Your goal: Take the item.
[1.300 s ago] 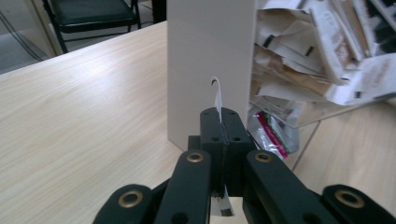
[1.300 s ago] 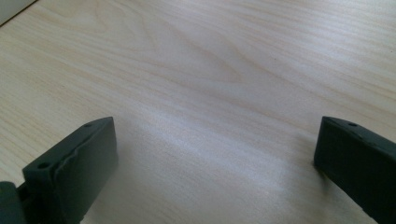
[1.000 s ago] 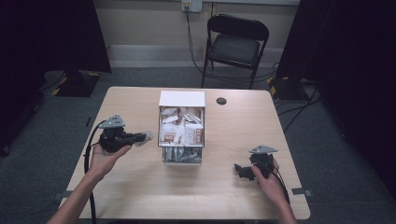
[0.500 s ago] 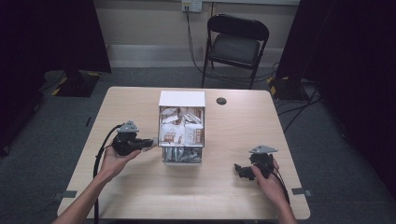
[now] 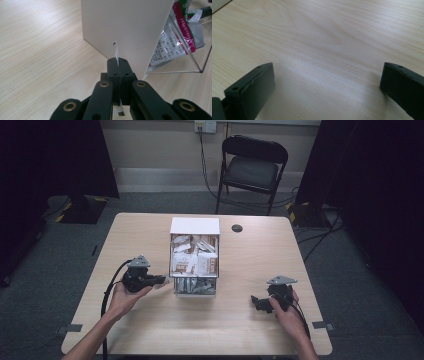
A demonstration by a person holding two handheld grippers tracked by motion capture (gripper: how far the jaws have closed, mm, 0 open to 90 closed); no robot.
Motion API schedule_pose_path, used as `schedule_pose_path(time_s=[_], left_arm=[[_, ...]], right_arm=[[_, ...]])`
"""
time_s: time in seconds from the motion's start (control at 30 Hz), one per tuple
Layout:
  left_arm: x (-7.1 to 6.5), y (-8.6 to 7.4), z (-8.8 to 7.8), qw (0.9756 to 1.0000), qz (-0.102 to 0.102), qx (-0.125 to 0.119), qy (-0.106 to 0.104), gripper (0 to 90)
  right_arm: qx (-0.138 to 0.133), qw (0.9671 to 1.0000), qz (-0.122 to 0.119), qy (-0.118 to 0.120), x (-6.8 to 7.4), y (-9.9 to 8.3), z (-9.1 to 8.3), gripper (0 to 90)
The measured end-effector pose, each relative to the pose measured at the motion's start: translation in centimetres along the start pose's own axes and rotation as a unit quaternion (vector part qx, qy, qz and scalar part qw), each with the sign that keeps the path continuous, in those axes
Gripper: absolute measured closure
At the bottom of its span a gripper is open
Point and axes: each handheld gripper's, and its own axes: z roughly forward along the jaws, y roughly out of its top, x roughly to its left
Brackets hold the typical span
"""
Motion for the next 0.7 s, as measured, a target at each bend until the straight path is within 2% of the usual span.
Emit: schedule_pose_path(time_s=[0.2,0.43,0.5,0.7], left_arm=[[0.3,-0.5,0.9,0.9998,-0.003,0.019,-0.001,89.9],[0.6,-0.9,1.6,0.9996,-0.012,0.023,-0.005,89.9],[0.5,-1.0,1.8,0.9995,-0.009,0.030,-0.005,89.9],[0.3,-1.0,2.2,0.9994,-0.009,0.031,-0.010,89.7]], right_arm=[[0.000,1.0000,0.001,0.000,0.0,0.0,0.0,0.0],[0.000,1.0000,0.000,0.000,0.0,0.0,0.0,0.0],[0.000,1.0000,0.000,0.000,0.0,0.0,0.0,0.0],[0.000,1.0000,0.000,0.000,0.0,0.0,0.0,0.0]])
